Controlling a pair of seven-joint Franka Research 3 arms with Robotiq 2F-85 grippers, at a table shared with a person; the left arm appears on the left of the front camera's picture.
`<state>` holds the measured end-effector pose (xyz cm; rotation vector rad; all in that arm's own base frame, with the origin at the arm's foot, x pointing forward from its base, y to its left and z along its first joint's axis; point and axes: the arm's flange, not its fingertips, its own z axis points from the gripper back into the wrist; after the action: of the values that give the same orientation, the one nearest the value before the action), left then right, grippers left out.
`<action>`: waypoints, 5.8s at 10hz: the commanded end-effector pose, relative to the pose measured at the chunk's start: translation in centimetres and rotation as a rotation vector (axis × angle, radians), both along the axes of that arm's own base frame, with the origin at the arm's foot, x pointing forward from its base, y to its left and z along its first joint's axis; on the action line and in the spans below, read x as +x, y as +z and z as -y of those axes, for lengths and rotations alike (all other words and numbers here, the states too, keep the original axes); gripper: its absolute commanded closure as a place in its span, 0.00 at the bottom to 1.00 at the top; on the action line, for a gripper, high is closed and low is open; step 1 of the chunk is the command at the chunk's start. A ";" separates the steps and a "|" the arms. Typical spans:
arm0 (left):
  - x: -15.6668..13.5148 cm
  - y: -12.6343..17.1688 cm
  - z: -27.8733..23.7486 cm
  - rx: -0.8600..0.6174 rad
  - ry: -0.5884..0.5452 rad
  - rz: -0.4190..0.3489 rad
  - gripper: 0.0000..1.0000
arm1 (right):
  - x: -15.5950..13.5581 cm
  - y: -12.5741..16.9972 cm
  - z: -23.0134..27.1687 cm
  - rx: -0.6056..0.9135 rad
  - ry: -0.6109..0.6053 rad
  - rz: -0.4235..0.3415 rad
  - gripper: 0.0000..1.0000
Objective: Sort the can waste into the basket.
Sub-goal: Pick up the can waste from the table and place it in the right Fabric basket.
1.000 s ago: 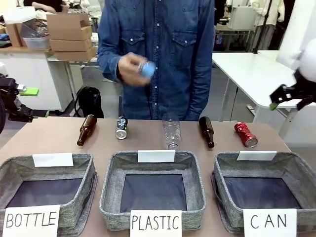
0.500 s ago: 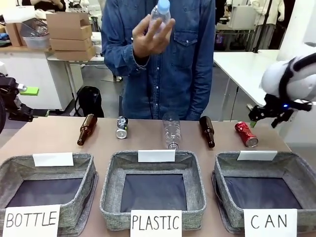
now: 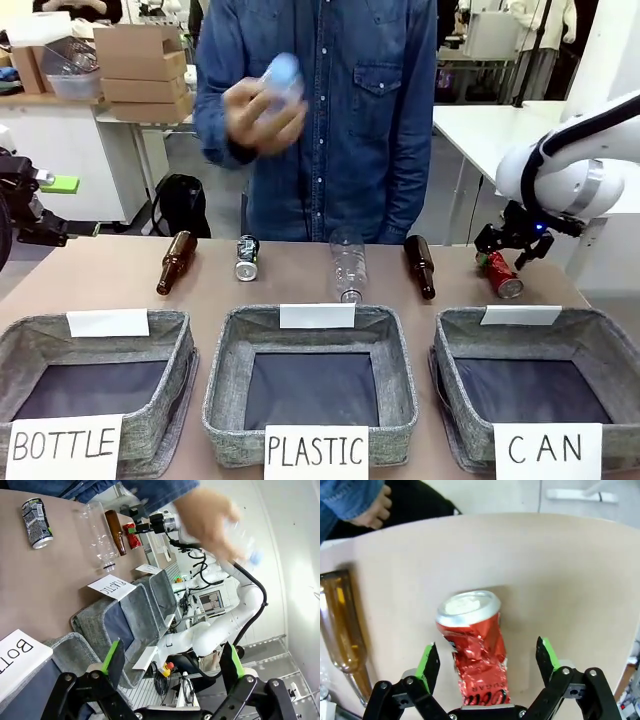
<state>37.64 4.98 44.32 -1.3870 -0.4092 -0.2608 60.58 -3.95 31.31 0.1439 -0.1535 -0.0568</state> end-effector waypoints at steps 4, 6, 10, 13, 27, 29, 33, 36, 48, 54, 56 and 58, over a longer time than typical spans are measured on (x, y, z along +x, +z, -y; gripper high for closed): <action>0.1 0.1 0.1 -0.017 -0.002 0.027 0.00 | 0.9 -0.2 -0.8 -0.001 0.029 -0.015 0.00; 0.1 0.1 0.1 -0.017 -0.002 0.027 0.00 | 0.9 -0.2 -0.9 -0.023 0.038 -0.011 0.07; 0.1 0.1 0.1 -0.017 -0.002 0.027 0.00 | 1.1 -0.4 -1.3 -0.082 0.062 -0.031 1.00; 0.1 0.1 0.1 -0.017 -0.002 0.027 0.00 | 1.2 -0.5 -1.4 -0.030 0.045 -0.052 0.85; 0.1 0.1 0.1 -0.017 -0.002 0.027 0.00 | -16.4 17.9 -0.8 -0.112 0.613 -0.089 0.85; 0.1 0.1 0.1 -0.017 -0.002 0.027 0.00 | -24.4 19.1 -2.4 -0.068 1.138 0.033 0.85; 0.1 0.1 0.1 -0.017 -0.002 0.027 0.00 | -30.1 19.0 -4.5 0.052 1.461 0.117 0.85; 0.1 0.1 0.1 -0.017 -0.002 0.027 0.00 | -28.6 19.5 -4.6 0.081 1.479 0.109 0.85; 0.1 0.1 0.1 -0.017 -0.002 0.027 0.00 | -26.8 19.7 -5.1 0.135 1.396 0.042 0.00; 0.1 0.1 0.1 -0.017 -0.002 0.027 0.00 | -23.7 24.5 -4.8 0.933 0.342 0.065 0.00; 0.1 0.1 0.1 -0.017 -0.002 0.027 0.00 | -22.7 24.7 -4.3 1.243 0.044 0.369 0.00; 0.1 0.1 0.1 -0.017 -0.002 0.027 0.00 | -20.9 24.4 -6.2 1.246 -0.047 0.378 0.00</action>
<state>37.65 4.99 44.37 -1.3862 -0.4102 -0.2623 39.45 0.00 56.22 1.1168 -0.0765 0.3614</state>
